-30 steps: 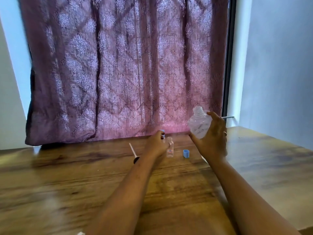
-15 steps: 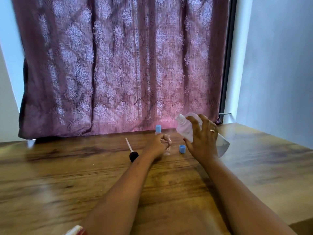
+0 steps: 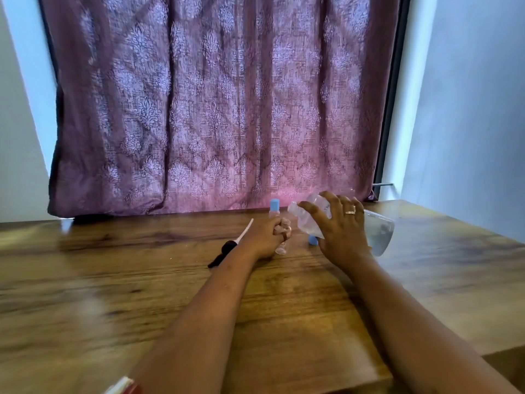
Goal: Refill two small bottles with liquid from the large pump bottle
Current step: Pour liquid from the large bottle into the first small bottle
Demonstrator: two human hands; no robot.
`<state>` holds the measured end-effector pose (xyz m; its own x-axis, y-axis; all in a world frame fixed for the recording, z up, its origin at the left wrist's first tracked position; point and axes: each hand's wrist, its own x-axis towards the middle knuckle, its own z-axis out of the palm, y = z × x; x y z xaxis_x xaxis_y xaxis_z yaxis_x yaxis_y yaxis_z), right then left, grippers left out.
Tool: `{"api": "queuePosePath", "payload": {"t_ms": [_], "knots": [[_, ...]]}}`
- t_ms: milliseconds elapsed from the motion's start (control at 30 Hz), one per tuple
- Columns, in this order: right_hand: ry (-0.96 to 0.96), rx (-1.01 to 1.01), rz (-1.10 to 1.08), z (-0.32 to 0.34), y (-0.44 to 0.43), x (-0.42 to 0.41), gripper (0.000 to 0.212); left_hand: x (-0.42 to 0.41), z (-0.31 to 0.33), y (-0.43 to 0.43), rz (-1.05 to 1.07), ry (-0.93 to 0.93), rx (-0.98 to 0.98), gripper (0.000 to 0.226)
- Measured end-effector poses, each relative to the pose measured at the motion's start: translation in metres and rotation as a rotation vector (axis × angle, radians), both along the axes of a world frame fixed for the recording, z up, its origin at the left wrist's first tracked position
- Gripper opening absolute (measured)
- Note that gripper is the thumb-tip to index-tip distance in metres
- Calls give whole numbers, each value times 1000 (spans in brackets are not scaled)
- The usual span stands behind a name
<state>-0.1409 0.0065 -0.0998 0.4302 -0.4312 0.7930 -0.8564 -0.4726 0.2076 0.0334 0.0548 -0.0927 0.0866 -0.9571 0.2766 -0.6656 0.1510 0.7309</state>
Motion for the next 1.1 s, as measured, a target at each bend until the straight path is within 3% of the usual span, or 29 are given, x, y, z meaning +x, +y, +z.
{"api": "queuePosePath", "payload": {"t_ms": [233, 1100], "knots": [[107, 6, -24, -6, -1, 6, 91, 3, -1, 1, -9, 5, -22, 31], [89, -3, -12, -2, 2, 5, 87, 5, 1, 7, -12, 54, -15, 26]]}}
